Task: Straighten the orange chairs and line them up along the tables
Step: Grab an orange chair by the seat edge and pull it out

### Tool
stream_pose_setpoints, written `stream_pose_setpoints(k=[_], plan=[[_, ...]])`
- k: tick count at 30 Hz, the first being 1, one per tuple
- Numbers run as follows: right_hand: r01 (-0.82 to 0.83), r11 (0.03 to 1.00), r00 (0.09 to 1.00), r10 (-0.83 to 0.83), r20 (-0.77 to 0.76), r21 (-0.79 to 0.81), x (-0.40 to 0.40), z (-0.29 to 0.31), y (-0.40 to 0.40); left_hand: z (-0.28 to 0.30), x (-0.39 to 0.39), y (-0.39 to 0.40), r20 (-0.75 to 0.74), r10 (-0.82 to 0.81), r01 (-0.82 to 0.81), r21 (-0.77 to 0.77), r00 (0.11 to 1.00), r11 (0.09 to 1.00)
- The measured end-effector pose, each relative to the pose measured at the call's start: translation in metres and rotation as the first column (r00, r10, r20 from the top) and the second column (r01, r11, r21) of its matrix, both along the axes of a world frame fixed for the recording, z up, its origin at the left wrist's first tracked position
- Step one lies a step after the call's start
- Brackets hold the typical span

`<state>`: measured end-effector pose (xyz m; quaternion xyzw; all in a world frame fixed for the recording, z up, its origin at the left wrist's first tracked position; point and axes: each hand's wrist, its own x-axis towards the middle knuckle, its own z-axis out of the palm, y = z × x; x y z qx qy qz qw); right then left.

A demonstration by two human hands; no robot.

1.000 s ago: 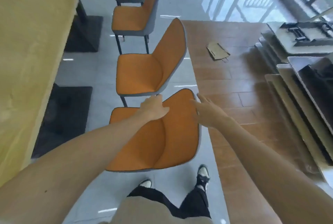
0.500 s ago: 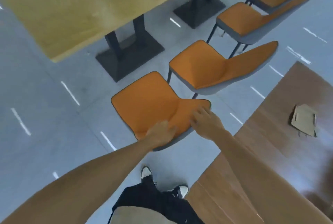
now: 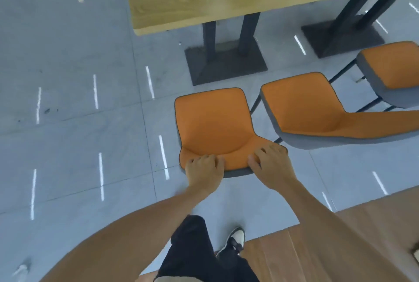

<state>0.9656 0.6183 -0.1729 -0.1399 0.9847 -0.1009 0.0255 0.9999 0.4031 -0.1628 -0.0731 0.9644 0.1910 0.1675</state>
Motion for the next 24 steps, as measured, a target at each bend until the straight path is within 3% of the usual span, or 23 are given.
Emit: stream_pose_setpoints(k=[2, 10, 24], plan=[[-0.058, 0.996, 0.996, 0.053, -0.073, -0.070, -0.005, 0.000, -0.002, -0.003, -0.001, 0.000, -0.012, 0.036, -0.036, 0.001, 0.999, 0.999], [-0.165, 0.983, 0.966, 0.146, -0.212, -0.076, -0.057, -0.017, -0.003, -0.008, -0.046, -0.002, -0.015, 0.072, -0.073, -0.079, 0.997, 0.994], [-0.080, 0.997, 0.985, 0.078, -0.154, -0.006, -0.277, -0.019, -0.035, -0.001, -0.263, -0.029, -0.079, 0.094, -0.101, -0.085, 0.992, 0.991]])
